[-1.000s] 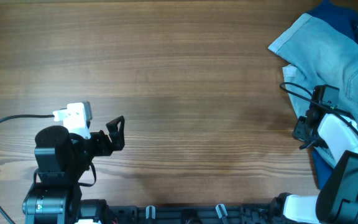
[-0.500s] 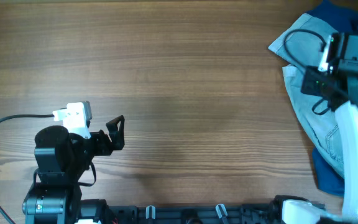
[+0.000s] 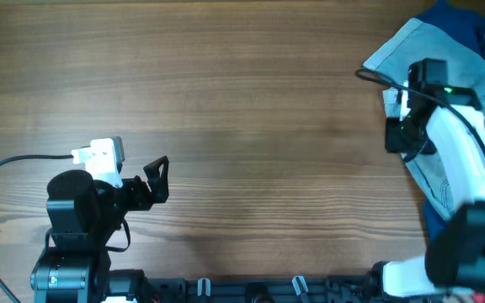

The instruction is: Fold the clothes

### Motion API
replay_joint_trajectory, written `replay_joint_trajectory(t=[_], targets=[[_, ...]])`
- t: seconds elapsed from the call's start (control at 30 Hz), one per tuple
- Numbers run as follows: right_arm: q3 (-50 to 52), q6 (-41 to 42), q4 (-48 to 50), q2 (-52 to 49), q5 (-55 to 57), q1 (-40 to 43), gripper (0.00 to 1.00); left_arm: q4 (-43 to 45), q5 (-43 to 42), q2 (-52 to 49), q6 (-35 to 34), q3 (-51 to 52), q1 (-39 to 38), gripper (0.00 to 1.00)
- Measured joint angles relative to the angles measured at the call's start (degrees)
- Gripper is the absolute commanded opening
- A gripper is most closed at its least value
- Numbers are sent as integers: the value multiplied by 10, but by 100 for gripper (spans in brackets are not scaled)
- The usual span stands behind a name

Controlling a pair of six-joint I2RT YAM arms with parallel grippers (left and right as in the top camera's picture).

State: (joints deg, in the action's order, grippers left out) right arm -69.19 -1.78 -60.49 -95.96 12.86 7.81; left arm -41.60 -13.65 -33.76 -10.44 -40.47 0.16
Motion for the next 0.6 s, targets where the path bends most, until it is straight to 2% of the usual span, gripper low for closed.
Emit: replay_joint_trajectory(t=[0.3, 0.6], targets=[[9, 26, 5, -156, 53, 41, 46, 0, 0, 0, 0, 0, 0, 100], [8, 52, 7, -163, 82, 70, 42, 0, 0, 0, 0, 0, 0, 100]])
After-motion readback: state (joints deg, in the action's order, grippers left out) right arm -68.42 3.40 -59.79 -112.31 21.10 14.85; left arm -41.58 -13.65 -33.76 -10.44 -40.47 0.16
